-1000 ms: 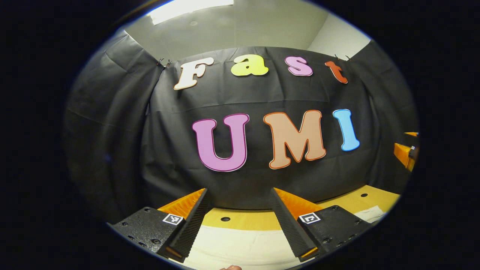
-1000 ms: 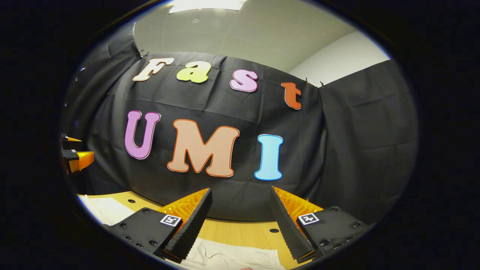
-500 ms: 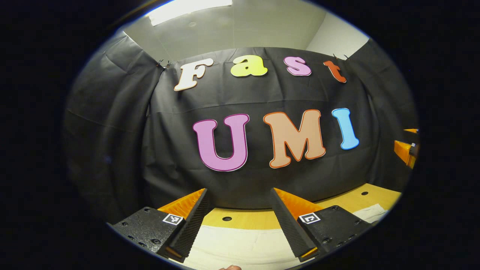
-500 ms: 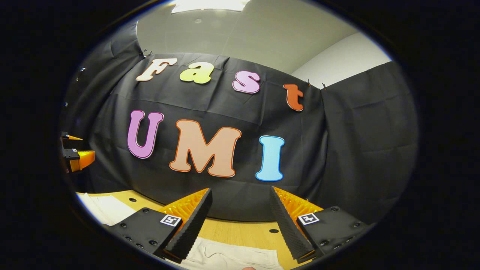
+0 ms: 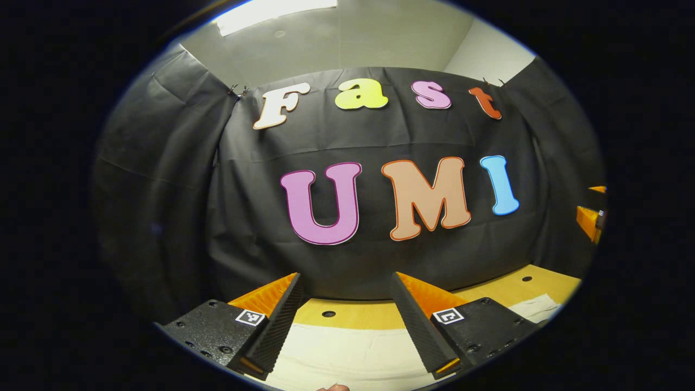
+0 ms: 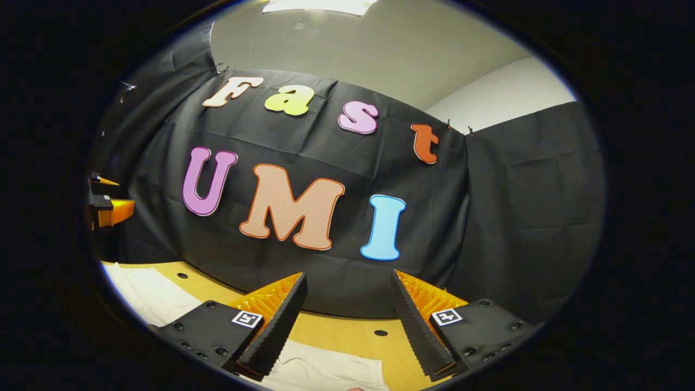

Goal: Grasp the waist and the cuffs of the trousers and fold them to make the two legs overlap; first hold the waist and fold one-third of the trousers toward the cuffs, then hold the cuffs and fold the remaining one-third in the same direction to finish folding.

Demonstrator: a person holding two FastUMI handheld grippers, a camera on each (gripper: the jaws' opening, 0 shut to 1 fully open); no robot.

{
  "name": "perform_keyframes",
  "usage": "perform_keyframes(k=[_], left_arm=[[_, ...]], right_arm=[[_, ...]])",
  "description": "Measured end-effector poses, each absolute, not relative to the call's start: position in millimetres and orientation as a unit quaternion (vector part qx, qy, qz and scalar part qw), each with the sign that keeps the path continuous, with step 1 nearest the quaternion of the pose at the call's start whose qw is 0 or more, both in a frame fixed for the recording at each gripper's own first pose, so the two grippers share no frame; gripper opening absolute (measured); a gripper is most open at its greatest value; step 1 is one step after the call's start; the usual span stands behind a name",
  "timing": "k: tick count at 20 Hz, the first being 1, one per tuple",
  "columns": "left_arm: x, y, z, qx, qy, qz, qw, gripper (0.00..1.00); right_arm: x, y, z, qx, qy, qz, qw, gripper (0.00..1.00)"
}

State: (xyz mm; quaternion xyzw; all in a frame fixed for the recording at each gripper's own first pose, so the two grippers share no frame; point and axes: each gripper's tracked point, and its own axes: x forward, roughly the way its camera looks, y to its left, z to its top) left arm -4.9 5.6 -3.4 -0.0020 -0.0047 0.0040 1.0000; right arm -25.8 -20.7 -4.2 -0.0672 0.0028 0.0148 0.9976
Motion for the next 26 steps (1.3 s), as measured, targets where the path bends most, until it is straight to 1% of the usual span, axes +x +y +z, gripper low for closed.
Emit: perform_keyframes(k=[1,2,4,5,6,9,14,15,16,17,20,23,26], left_arm=[[-5,4,-4,-0.003,-0.004,0.002,1.000,0.98],[-6,4,-5,-0.002,-0.002,0.001,1.000,0.96],[-7,0,-6,-0.002,-0.001,0.000,1.000,0.96],[-8,-1,-7,-0.001,-0.001,0.000,1.000,0.94],[-10,-3,-7,-0.001,0.000,-0.001,1.000,0.96],[-12,-10,-6,-0.003,0.000,-0.004,1.000,0.96],[-18,-23,-12,-0.004,0.006,-0.008,1.000,0.96],[-18,-26,-12,-0.004,0.008,-0.009,1.000,0.96],[-20,-28,-13,-0.005,0.011,-0.008,1.000,0.98],[-22,-31,-13,-0.008,0.012,-0.010,1.000,0.96],[-27,-39,-13,-0.008,0.013,-0.013,1.000,0.96],[-30,-45,-16,-0.007,0.017,-0.012,1.000,0.96],[-33,-46,-19,-0.006,0.021,-0.008,1.000,0.96]], right_arm=[[-28,-23,-8,-0.072,0.007,0.020,0.997,0.97],[-30,-29,-16,-0.080,0.015,0.024,0.996,0.97],[-32,-44,-25,-0.097,0.025,0.022,0.995,0.97],[-34,-55,-31,-0.109,0.031,0.016,0.993,0.97],[-37,-65,-38,-0.123,0.036,0.012,0.992,0.97],[-49,-87,-66,-0.170,0.062,0.014,0.983,0.97],[-73,-112,-110,-0.242,0.104,0.041,0.964,0.97],[-78,-115,-119,-0.258,0.112,0.049,0.958,0.98],[-85,-120,-131,-0.274,0.124,0.057,0.952,0.97],[-92,-123,-144,-0.287,0.137,0.069,0.946,0.97],[-113,-130,-170,-0.331,0.157,0.102,0.925,0.98],[-128,-129,-193,-0.395,0.163,0.152,0.891,0.98],[-147,-119,-222,-0.450,0.165,0.217,0.851,0.97]])
